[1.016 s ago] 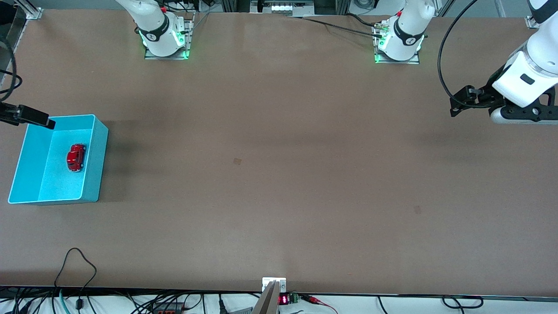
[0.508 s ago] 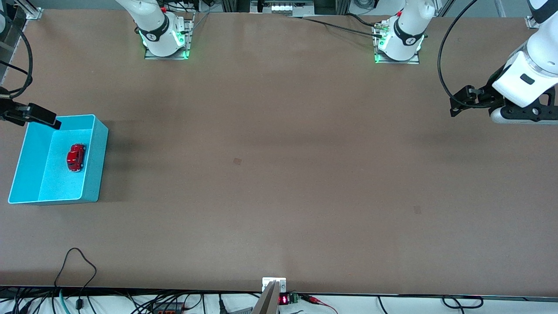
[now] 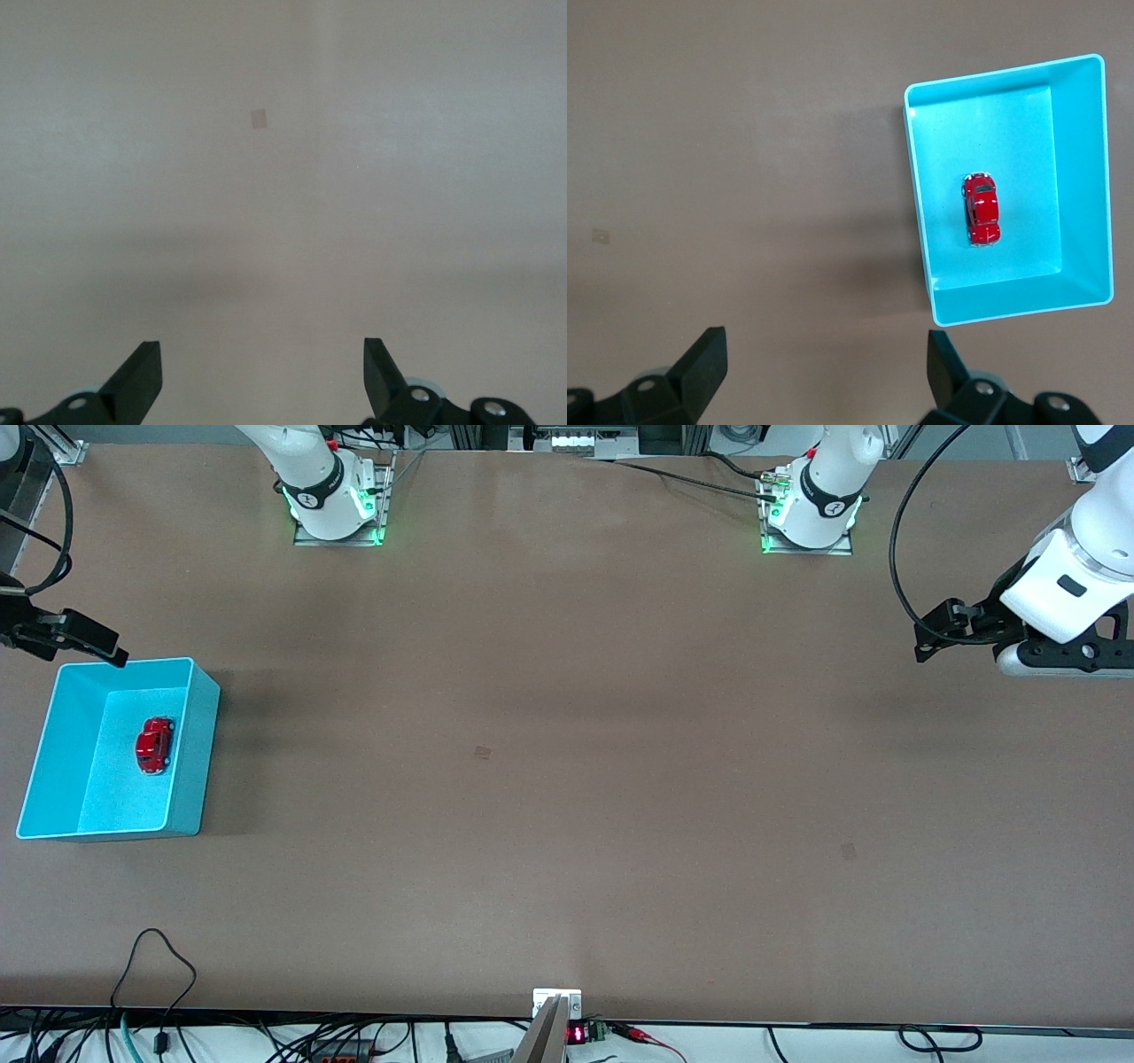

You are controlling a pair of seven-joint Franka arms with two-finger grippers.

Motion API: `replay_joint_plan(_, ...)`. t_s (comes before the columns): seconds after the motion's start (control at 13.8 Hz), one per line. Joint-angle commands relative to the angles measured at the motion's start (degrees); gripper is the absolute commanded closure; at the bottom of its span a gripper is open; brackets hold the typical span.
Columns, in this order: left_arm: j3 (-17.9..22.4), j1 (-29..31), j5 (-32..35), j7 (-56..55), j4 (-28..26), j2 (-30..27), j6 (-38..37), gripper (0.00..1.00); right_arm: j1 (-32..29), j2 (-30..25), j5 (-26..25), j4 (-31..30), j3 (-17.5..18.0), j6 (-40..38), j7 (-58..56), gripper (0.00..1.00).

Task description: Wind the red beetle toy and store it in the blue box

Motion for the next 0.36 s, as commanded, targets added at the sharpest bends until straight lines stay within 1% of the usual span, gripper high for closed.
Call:
replay_joint_plan(0.0,-0.11,-0.12,0.88,0.72,0.95,0.04,-0.97,0.00,-0.04,-2.15,-0.84,-2.00,0.26,0.45,-0.76,0.00)
replay_joint_plan(0.29,-0.11,-0.12,0.88,0.72,0.95,0.04,-0.97,0.00,-0.13,-2.24,-0.84,-1.91,0.26,0.10,-0.85,0.00)
